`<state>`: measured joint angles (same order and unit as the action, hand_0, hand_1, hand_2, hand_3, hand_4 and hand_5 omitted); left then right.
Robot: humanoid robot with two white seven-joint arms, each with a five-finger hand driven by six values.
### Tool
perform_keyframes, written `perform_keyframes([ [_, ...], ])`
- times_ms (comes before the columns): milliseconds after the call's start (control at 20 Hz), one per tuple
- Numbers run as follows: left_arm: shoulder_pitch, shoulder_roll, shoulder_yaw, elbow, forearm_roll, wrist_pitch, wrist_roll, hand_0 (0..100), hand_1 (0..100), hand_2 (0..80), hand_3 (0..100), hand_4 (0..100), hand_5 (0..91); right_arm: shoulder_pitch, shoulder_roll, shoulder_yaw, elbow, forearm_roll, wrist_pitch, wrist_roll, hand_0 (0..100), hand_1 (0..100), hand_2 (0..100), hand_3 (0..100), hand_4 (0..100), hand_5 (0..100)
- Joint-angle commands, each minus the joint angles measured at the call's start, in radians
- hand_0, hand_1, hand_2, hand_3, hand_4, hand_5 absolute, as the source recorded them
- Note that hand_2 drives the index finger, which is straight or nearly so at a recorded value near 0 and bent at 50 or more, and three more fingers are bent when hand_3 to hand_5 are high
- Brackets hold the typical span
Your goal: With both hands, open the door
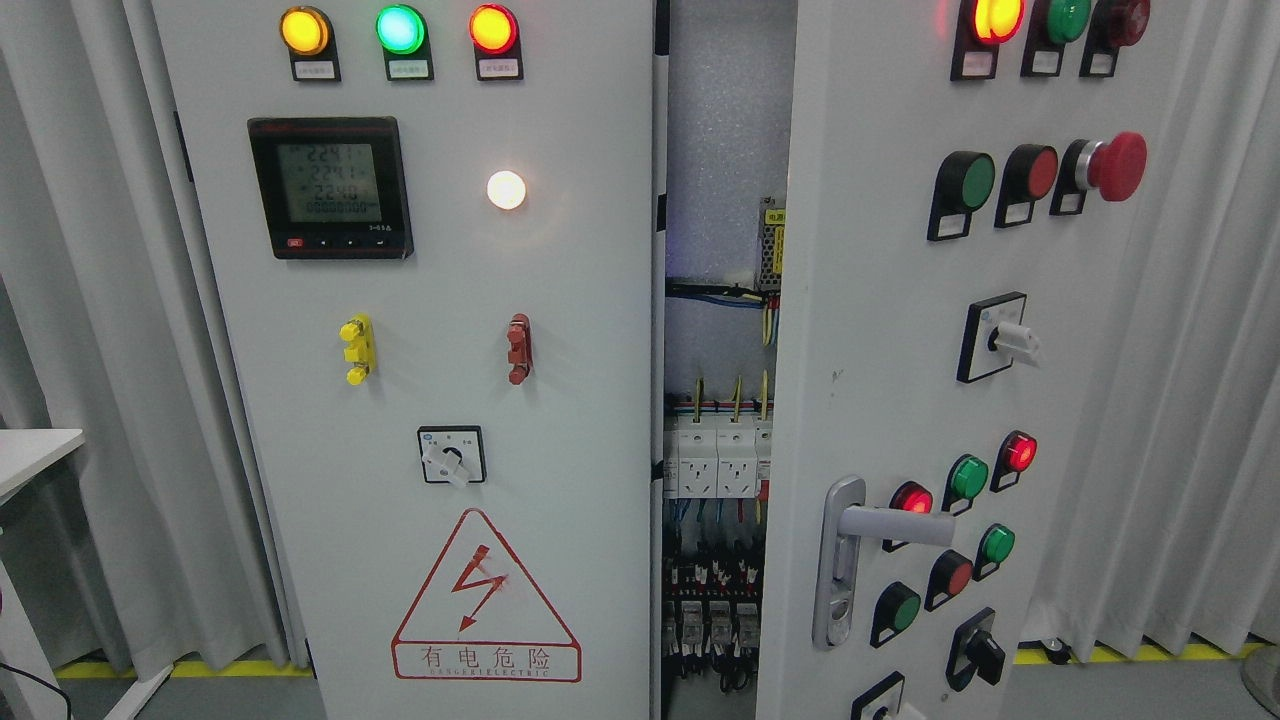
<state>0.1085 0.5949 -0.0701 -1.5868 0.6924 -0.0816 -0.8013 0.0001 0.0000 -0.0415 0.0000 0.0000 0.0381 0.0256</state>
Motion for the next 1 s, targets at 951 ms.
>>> perform_keyframes([
  [951,-0.602,-0.039,-0.034,-0.222,0.305,0.532,-0.042,30,0,2.7,3,4,0.0,-0.014,-0.005,0.000,0.032,0.005,0.000,0.000,22,0,0,0,0,0],
])
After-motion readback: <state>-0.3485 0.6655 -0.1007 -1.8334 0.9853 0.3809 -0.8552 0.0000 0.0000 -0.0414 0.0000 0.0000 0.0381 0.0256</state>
